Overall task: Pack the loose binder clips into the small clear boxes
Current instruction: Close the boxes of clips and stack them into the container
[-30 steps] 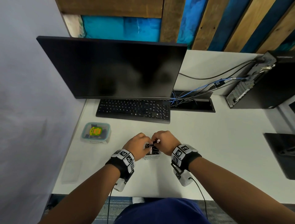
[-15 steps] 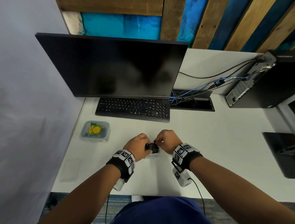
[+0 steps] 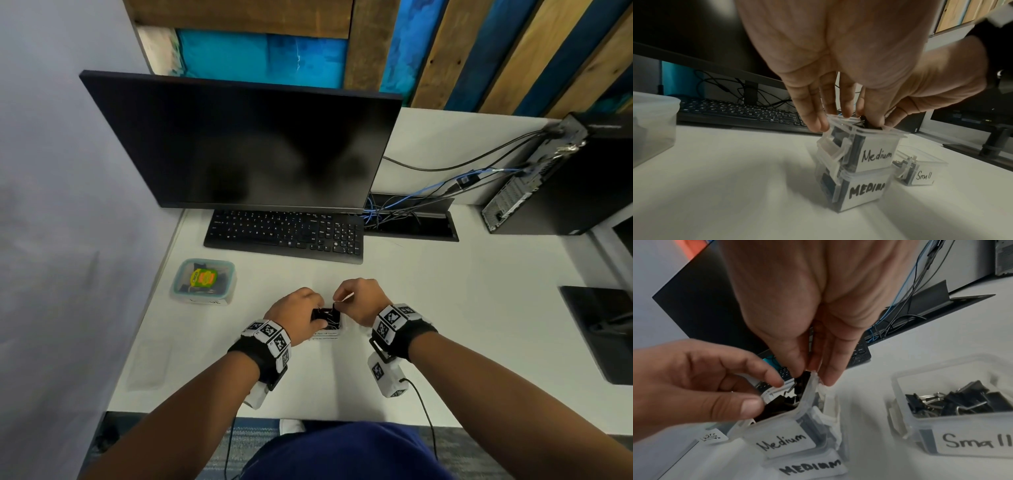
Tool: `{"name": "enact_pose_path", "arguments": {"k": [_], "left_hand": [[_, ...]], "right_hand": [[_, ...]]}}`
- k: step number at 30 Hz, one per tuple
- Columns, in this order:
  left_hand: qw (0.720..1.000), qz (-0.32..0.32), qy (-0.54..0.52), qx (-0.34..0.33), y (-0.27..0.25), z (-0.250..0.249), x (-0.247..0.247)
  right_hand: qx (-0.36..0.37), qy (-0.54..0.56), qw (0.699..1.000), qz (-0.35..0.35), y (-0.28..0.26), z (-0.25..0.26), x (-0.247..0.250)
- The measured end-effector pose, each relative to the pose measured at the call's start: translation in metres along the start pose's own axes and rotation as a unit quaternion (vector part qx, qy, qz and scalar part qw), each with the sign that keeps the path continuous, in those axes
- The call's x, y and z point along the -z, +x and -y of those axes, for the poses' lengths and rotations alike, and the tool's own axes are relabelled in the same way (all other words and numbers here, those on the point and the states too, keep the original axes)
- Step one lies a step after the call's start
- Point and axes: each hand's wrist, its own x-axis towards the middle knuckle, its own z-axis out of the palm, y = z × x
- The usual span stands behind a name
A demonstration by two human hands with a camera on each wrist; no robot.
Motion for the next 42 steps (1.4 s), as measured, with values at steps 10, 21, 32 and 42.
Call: {"name": "enact_pose_path", "arguments": {"k": [10, 21, 32, 42], "left_hand": [[1.0, 0.03, -0.004, 0.008, 0.003, -0.001, 0.002], [0.997, 0.019, -0.063, 0.043, 0.004, 0.006, 0.003], [0.997, 0.031, -0.053, 0.049, 0.006, 0.002, 0.0], [0.994, 0.032, -0.091, 0.055, 0.001, 0.008, 0.0]], "right_hand": [[0.002, -0.002, 1.0, 0.011, 0.0, -0.002, -0.004], [0.008, -0.009, 1.0, -0.02, 0.001, -0.01, 0.014], [-0.055, -0.118, 0.991, 0.023, -0.023, -0.07, 0.029], [-0.083, -0.248, 0.955, 0.139, -0.042, -0.089, 0.008]]}}
